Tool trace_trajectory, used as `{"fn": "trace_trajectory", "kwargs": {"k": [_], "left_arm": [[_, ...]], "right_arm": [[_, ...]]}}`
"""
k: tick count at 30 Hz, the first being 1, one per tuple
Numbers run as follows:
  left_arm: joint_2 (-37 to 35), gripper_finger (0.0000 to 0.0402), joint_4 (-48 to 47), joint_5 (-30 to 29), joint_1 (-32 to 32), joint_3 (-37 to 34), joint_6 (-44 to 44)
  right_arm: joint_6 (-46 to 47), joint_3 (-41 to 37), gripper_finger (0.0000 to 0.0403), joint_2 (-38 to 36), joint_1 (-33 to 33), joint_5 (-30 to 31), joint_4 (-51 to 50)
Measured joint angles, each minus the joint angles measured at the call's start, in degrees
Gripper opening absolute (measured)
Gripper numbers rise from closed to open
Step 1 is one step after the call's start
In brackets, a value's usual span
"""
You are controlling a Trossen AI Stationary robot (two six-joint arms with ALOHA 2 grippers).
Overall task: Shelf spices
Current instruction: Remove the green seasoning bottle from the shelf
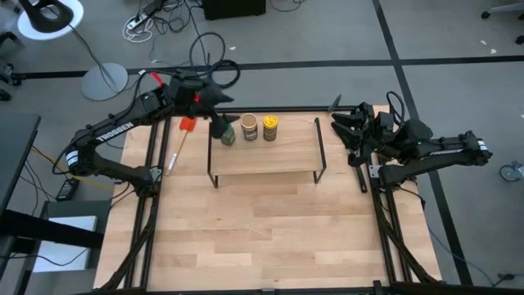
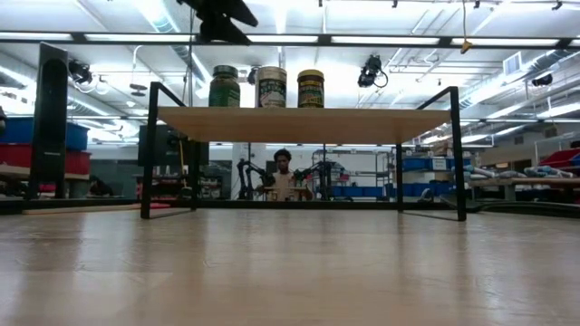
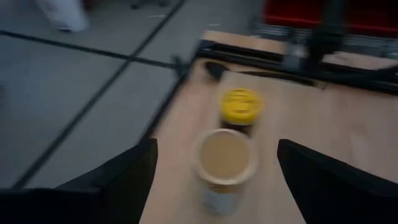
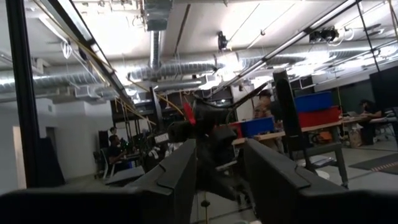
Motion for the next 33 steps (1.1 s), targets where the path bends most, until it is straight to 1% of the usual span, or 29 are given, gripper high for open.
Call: {"fn": "trace_trajectory", "kwargs": {"k": [3, 8, 11, 13, 17, 23, 33], "left_arm": [[0.0, 0.0339, -3.89, -0.22, -0.04, 0.0, -0.33], [0.0, 0.0369, -11.66, -6.42, -0.46, -0.02, 0.54], [0.01, 0.039, -13.73, -6.59, -1.17, -0.02, 1.66], [0.02, 0.0397, -13.88, -6.27, -1.7, -0.02, 2.04], [0.02, 0.0397, -14.69, -7.48, -2.27, -0.03, 2.66], [1.37, 0.0399, -16.71, -9.88, -2.25, -0.07, 0.15], [4.48, 0.0399, -17.12, -10.21, -2.36, -0.11, -1.36]], "right_arm": [[0.02, 0.0, 0.0137, -0.01, 0.05, 0.0, -1.11], [0.03, 0.0, 0.0137, -0.01, 0.05, 0.0, -2.48], [0.02, 0.0, 0.0137, -0.01, 0.05, 0.0, -3.14], [0.03, 0.0, 0.0137, -0.01, 0.08, 0.0, -4.02], [0.99, 0.0, 0.0137, 0.02, 0.08, 0.0, -6.12], [2.11, 0.0, 0.0137, -0.01, 0.08, 0.0, -6.68], [3.54, 0.0, 0.0137, 0.02, 0.08, 0.0, -7.14]]}}
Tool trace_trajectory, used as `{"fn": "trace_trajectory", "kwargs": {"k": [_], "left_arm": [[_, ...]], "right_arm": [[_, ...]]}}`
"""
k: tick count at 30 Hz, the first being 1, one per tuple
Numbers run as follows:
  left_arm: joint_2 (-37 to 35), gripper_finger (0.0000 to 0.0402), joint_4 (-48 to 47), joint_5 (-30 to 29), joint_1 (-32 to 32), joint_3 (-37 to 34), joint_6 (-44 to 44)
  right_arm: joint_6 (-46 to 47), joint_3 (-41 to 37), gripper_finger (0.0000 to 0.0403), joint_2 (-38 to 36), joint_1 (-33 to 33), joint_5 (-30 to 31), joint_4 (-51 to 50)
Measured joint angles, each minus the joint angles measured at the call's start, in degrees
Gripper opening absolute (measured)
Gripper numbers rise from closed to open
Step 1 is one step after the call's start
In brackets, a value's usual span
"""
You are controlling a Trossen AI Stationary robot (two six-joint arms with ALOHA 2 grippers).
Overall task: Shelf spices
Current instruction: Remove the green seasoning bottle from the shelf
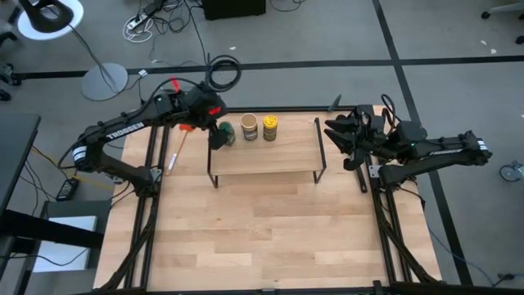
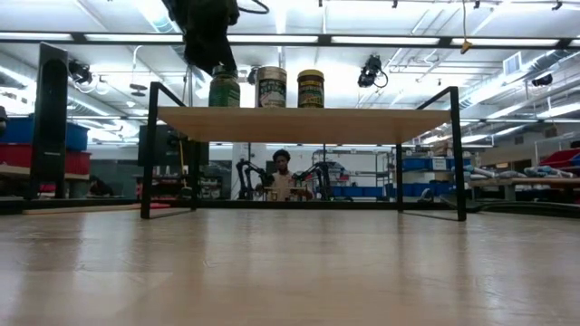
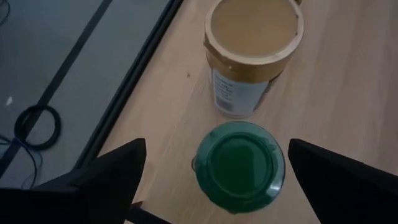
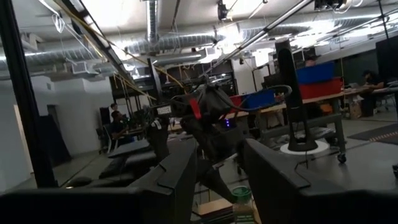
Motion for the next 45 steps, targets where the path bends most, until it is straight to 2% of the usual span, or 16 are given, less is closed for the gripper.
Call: {"fn": "trace_trajectory", "kwargs": {"k": [9, 21, 25, 31, 33, 45], "left_arm": [[3.23, 0.0395, -1.13, 1.16, 0.0, 0.0, -1.08], [3.63, 0.0389, -1.03, 1.81, 0.0, 0.0, -4.21], [3.63, 0.0346, -1.1, 1.82, 0.0, 0.0, -4.88], [3.61, 0.0219, -0.63, 1.94, 0.0, 0.02, -4.72], [3.55, 0.0189, -0.65, 1.53, 0.0, 0.02, -4.7], [3.37, 0.0189, -1.21, 5.4, -0.26, 0.21, -3.05]], "right_arm": [[0.0, 0.0, 0.0137, -0.02, 0.0, 0.0, -0.31], [-0.02, 0.0, 0.0137, 0.0, 0.02, 0.0, -0.35], [0.02, -0.02, 0.0137, 0.0, 0.01, 0.0, -0.37], [0.04, -0.02, 0.0137, 0.0, 0.01, 0.0, -0.37], [0.04, -0.02, 0.0137, -0.01, 0.01, 0.0, -0.37], [0.08, -0.02, 0.0137, -0.01, 0.02, 0.0, -0.38]]}}
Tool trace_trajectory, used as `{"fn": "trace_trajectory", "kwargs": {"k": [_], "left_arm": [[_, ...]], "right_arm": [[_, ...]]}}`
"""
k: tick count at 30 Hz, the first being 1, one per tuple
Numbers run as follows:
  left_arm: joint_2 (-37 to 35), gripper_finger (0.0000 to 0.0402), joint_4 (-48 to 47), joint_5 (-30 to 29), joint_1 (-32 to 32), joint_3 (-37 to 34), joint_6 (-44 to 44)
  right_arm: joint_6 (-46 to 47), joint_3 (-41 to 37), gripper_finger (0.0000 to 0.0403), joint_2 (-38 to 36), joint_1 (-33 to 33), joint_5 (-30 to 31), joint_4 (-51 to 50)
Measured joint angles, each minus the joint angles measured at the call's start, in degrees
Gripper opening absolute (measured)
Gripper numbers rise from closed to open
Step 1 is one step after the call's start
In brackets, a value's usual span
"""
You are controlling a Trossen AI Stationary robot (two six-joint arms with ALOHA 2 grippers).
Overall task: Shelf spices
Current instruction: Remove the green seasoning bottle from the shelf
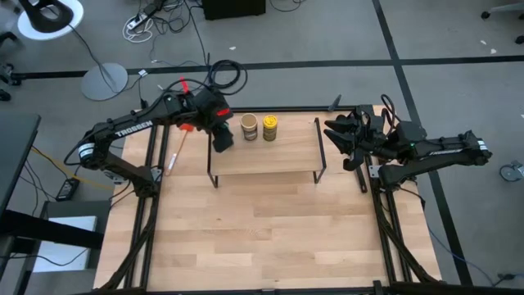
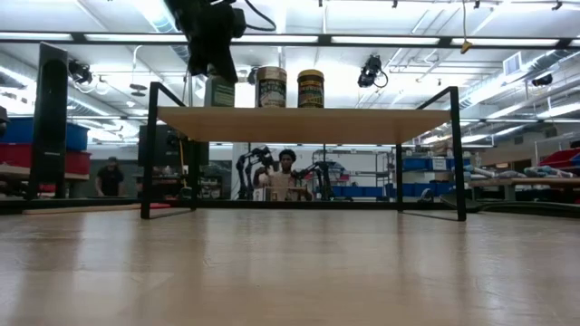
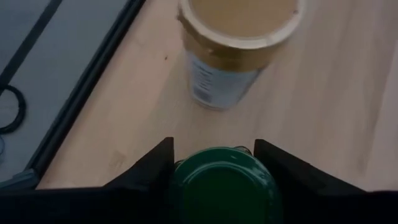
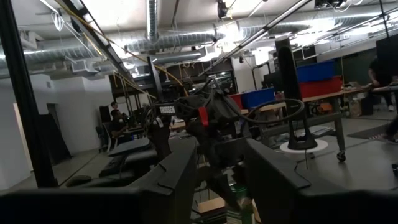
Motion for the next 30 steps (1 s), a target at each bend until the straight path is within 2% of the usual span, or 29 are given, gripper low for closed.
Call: {"fn": "trace_trajectory", "kwargs": {"k": [8, 14, 18, 24, 30], "left_arm": [[0.07, 0.0189, -5.03, -1.43, -4.56, 7.36, 3.1], [-0.04, 0.0189, -6.05, -1.8, -11.91, 13.51, 4.08], [0.03, 0.0189, -5.64, -4.61, -18.39, 13.31, 2.95], [0.04, 0.0189, -4.86, -11.42, -29.22, 11.09, -5.05], [0.02, 0.0189, 3.37, -16.9, -39.91, 5.2, -10.79]], "right_arm": [[0.01, -0.01, 0.0137, 0.01, 0.0, 0.0, 0.0], [0.0, -0.02, 0.0137, 0.01, 0.0, 0.0, -0.01], [0.01, -0.02, 0.0137, 0.01, 0.0, 0.0, -0.03], [0.01, -0.02, 0.0137, 0.0, 0.0, 0.0, -0.23], [-0.25, -0.02, 0.0137, -0.01, -0.01, 0.0, -0.2]]}}
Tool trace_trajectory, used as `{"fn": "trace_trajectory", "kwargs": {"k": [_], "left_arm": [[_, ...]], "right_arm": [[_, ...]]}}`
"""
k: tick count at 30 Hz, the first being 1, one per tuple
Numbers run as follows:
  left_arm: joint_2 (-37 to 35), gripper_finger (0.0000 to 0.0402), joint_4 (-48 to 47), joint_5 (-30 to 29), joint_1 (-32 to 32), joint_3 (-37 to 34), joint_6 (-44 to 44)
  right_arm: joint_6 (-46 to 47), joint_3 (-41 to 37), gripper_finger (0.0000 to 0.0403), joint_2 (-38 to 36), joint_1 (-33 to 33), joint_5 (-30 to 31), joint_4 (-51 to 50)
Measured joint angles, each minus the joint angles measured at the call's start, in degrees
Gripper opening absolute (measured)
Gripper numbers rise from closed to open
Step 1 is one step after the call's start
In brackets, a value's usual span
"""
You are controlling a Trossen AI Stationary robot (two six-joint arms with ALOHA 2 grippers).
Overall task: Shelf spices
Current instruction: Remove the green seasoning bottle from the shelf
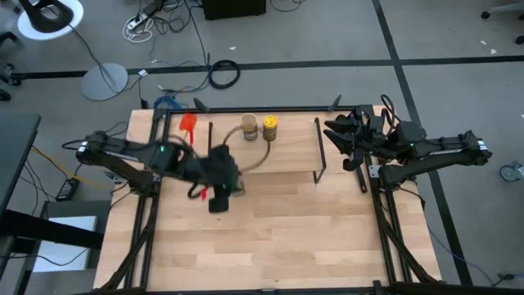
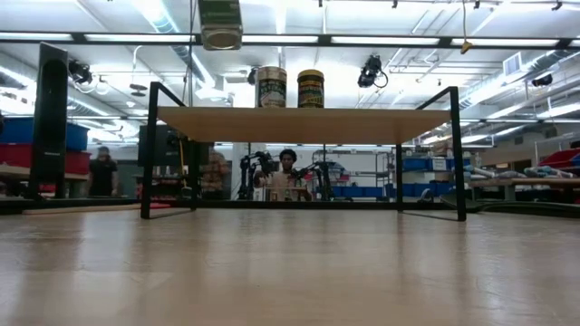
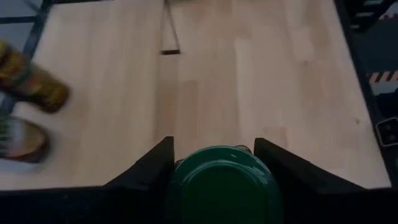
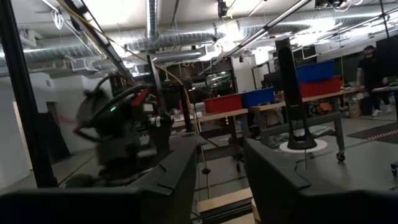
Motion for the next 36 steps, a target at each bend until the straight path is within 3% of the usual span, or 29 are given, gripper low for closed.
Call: {"fn": "trace_trajectory", "kwargs": {"k": [5, 15, 28, 36], "left_arm": [[0.0, 0.0189, 6.82, -4.45, -5.45, -7.37, -5.42], [0.17, 0.0189, 21.87, -5.06, -8.22, -23.67, -12.26], [1.49, 0.0189, 24.98, -5.08, -7.96, -29.1, -10.3], [9.74, 0.019, 28.65, 1.98, -8.93, -29.56, -3.13]], "right_arm": [[-0.01, 0.0, 0.0137, 0.01, 0.01, 0.0, 0.23], [0.22, 0.0, 0.0137, 0.01, 0.0, 0.0, 0.23], [1.09, 0.0, 0.0137, 0.02, 0.01, 0.0, 0.21], [1.38, 0.0, 0.0137, 0.13, 0.01, -0.02, 0.03]]}}
